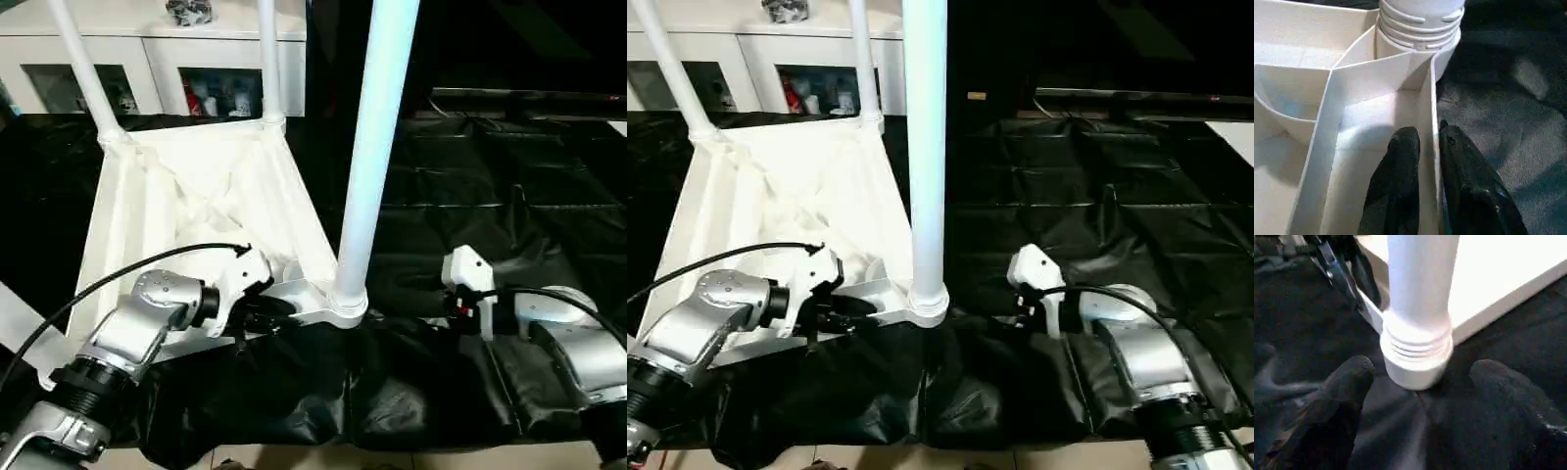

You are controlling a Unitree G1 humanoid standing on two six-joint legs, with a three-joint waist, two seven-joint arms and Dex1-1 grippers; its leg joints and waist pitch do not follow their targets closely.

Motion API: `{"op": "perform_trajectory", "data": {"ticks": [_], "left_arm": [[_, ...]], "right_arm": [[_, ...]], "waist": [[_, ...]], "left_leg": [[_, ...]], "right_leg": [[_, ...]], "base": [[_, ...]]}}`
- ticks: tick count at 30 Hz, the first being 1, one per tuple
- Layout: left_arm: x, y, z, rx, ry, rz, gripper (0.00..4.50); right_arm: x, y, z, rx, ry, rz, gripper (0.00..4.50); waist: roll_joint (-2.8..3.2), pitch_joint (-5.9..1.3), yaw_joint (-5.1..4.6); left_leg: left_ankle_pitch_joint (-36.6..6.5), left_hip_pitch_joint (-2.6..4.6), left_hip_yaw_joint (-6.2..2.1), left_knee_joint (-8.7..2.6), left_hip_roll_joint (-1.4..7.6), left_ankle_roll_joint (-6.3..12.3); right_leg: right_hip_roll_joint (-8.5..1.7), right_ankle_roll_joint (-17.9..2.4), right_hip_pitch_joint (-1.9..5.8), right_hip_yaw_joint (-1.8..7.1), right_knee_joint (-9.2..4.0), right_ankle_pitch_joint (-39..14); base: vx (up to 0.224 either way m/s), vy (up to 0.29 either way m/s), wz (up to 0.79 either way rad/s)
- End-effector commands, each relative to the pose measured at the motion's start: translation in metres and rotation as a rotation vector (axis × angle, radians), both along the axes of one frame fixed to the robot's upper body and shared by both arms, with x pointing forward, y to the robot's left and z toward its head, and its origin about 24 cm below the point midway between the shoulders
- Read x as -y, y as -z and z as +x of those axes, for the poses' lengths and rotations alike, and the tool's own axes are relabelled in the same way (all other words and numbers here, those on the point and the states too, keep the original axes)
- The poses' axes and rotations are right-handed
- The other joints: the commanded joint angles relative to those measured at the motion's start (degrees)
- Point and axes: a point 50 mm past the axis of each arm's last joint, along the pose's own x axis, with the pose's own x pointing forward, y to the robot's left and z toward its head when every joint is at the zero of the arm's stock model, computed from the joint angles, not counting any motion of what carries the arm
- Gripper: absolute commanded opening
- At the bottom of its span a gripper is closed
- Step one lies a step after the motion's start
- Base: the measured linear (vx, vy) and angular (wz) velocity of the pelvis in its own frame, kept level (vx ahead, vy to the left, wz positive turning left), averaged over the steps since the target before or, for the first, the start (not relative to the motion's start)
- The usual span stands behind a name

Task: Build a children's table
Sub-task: Rotate table base, then rotate leg to tighten

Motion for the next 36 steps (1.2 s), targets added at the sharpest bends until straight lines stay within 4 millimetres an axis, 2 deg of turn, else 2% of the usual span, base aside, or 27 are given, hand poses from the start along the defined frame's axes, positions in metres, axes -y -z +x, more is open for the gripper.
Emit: {"op": "perform_trajectory", "data": {"ticks": [1,3,4,5,11,15,16,18,20,25,27,30,33,34,35,36], "left_arm": [[-0.004,0.014,-0.007,-0.063,0.019,0.060,0.52],[-0.003,0.014,-0.009,-0.063,0.032,0.065,0.37],[-0.002,0.014,-0.009,-0.062,0.034,0.064,0.37],[-0.001,0.013,-0.010,-0.060,0.044,0.057,0.10],[0.003,0.011,-0.011,-0.059,0.070,0.029,0.05],[0.003,0.010,-0.010,-0.059,0.070,0.021,0.05],[0.004,0.010,-0.010,-0.058,0.070,0.021,0.02],[0.004,0.010,-0.009,-0.050,0.066,0.015,0.02],[0.004,0.010,-0.009,-0.049,0.064,0.012,0.00],[0.002,0.010,-0.009,-0.050,0.062,0.009,0.00],[0.001,0.010,-0.009,-0.053,0.061,0.007,0.00],[0.001,0.010,-0.009,-0.055,0.059,0.006,0.00],[0.001,0.011,-0.008,-0.055,0.046,-0.003,0.00],[0.001,0.011,-0.008,-0.055,0.046,-0.003,0.00],[0.004,0.010,-0.004,-0.046,0.016,-0.022,0.00],[0.007,0.010,-0.001,-0.037,-0.006,-0.032,0.00]], "right_arm": [[-0.006,-0.006,0.002,0.010,-0.017,0.019,4.09],[-0.017,-0.003,0.001,0.034,-0.037,0.010,4.22],[-0.021,-0.002,0.002,0.047,-0.035,0.004,4.22],[-0.024,-0.001,0.004,0.068,-0.026,0.003,4.31],[-0.037,0.005,0.012,0.055,-0.008,0.016,4.31],[-0.040,0.006,0.018,0.066,0.011,0.019,4.31],[-0.041,0.006,0.019,0.062,0.013,0.020,4.14],[-0.043,0.009,0.020,0.049,-0.005,0.022,4.14],[-0.044,0.009,0.020,0.045,-0.012,0.023,3.87],[-0.046,0.011,0.023,0.043,-0.022,0.021,3.57],[-0.048,0.012,0.024,0.036,-0.034,0.022,3.29],[-0.049,0.014,0.026,0.028,-0.043,0.020,3.19],[-0.050,0.017,0.026,0.015,-0.045,0.021,2.83],[-0.050,0.017,0.026,0.015,-0.045,0.021,2.83],[-0.050,0.020,0.027,0.006,-0.030,0.027,2.75],[-0.050,0.022,0.027,0.001,-0.014,0.032,2.75]], "waist": [[-0.29,-3.36,0.29],[-0.23,-3.36,0.29],[-0.51,-3.38,0.27],[-0.37,-3.35,0.24],[-0.17,-3.19,0.36],[-0.19,-3.28,0.55],[-0.28,-3.30,0.59],[-0.24,-3.27,0.57],[-0.36,-3.27,0.55],[-0.39,-3.14,0.51],[-0.37,-3.17,0.40],[-0.60,-3.15,0.31],[-0.54,-3.06,0.17],[-0.53,-3.05,0.17],[-0.77,-3.03,0.10],[-0.63,-2.92,0.07]], "left_leg": [[-18.5,0.66,-0.66,-4.30,0.91,0.88],[-18.4,0.64,-0.67,-4.35,0.93,0.75],[-18.3,0.61,-0.61,-4.32,0.92,0.68],[-18.2,0.63,-0.63,-4.37,0.89,0.47],[-20.1,1.09,-0.62,-4.42,0.92,-0.19],[-19.7,0.94,-0.69,-4.53,0.90,-0.59],[-19.8,1.03,-0.65,-4.51,0.92,-0.50],[-19.9,0.98,-0.64,-4.52,0.90,-0.39],[-19.7,0.94,-0.63,-4.48,0.87,-0.27],[-20.4,1.00,-0.69,-4.50,0.87,-0.39],[-20.8,0.99,-0.75,-4.53,0.85,-0.46],[-20.9,1.00,-0.78,-4.49,0.87,-0.31],[-21.4,0.97,-0.83,-4.52,0.83,-0.38],[-21.6,1.03,-0.83,-4.51,0.83,-0.40],[-21.8,1.00,-0.84,-4.52,0.82,-0.38],[-22.4,1.15,-0.87,-4.52,0.82,-0.48]], "right_leg": [[-1.88,-9.8,2.28,1.51,-4.91,-21.4],[-1.90,-10.1,2.31,1.49,-4.81,-20.8],[-1.90,-10.1,2.27,1.50,-4.85,-20.8],[-1.97,-9.9,2.25,1.51,-4.84,-21.2],[-1.96,-9.5,1.90,1.62,-5.07,-23.7],[-2.02,-9.7,2.04,1.61,-4.92,-22.6],[-1.96,-9.7,2.02,1.61,-4.87,-22.2],[-1.95,-9.7,2.07,1.60,-4.87,-22.2],[-2.04,-9.6,2.12,1.62,-4.93,-22.7],[-2.09,-8.9,1.96,1.61,-5.17,-25.3],[-2.08,-8.8,1.94,1.57,-5.18,-25.7],[-2.16,-8.6,1.88,1.57,-5.21,-26.6],[-2.16,-8.2,1.83,1.52,-5.41,-28.0],[-2.16,-8.2,1.76,1.53,-5.46,-28.2],[-2.16,-7.9,1.77,1.52,-5.50,-28.7],[-2.19,-7.8,1.59,1.48,-5.66,-29.8]], "base": [[0.000,0.000,0.00],[0.000,0.000,0.00],[0.000,0.000,0.00],[0.000,0.000,0.00],[0.000,0.000,0.00],[0.000,0.000,0.00],[0.000,0.000,0.00],[0.000,0.000,0.00],[0.000,0.000,0.00],[0.000,0.000,0.00],[0.000,0.000,0.00],[0.000,0.000,0.00],[0.000,0.000,0.00],[0.000,0.000,0.00],[0.000,0.000,0.00],[0.000,0.000,0.00]]}}
